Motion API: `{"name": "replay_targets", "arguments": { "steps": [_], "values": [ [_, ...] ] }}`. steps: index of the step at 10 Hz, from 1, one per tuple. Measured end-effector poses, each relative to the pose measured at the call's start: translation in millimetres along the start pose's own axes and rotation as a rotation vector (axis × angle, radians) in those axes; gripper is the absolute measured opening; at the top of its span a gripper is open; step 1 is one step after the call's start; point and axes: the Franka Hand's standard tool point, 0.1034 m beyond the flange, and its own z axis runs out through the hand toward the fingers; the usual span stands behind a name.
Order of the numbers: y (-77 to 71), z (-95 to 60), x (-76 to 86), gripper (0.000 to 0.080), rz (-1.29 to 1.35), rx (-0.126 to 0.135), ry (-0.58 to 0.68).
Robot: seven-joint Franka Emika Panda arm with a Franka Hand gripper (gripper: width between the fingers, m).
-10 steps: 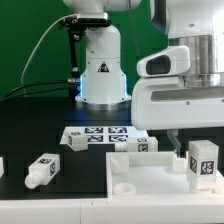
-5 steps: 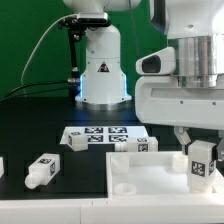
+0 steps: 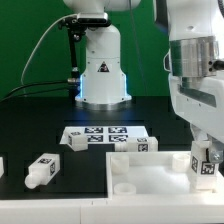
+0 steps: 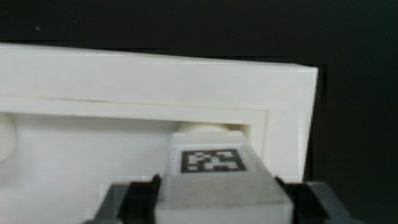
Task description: Assemble square table
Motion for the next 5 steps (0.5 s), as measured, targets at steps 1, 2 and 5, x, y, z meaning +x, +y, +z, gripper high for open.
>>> {"name": "replay_targets", "arguments": {
  "steps": [1,2,5],
  "values": [
    [0.0,0.1,-0.1,0.0289,0.014,0.000,0.000],
    [0.1,0.1,0.0,0.0289,-0.009,0.000,0.000],
    [-2.6,-1.5,-1.4,0.0513,-0.494,0.010,0.017]
  ]
}}
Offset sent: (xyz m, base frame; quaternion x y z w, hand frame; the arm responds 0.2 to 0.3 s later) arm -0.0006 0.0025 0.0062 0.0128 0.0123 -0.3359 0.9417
